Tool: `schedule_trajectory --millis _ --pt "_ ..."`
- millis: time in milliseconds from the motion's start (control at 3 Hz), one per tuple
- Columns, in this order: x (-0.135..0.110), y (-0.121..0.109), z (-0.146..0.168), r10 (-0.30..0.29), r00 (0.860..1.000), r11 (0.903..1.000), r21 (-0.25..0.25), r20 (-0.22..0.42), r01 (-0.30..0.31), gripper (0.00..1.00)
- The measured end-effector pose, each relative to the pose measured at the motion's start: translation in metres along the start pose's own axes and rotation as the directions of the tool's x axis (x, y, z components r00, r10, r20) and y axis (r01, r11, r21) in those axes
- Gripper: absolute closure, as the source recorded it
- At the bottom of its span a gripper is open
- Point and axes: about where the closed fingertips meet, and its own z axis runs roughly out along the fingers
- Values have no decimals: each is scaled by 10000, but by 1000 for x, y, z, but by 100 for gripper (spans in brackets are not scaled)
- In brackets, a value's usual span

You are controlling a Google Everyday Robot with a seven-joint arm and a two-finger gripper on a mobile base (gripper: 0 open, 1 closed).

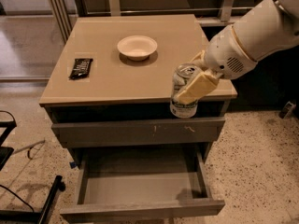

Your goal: Place 7up can into middle drawer

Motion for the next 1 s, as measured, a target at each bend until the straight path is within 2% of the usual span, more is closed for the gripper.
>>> schedule_trajectory --millis 333,667,1000 --pt "-9 2 -5 -236 9990 9989 404 383 221 100" --pt "21 25 29 71 9983 9987 490 582 -100 100" --pt "69 63 95 336 9983 9991 239 471 -348 100"
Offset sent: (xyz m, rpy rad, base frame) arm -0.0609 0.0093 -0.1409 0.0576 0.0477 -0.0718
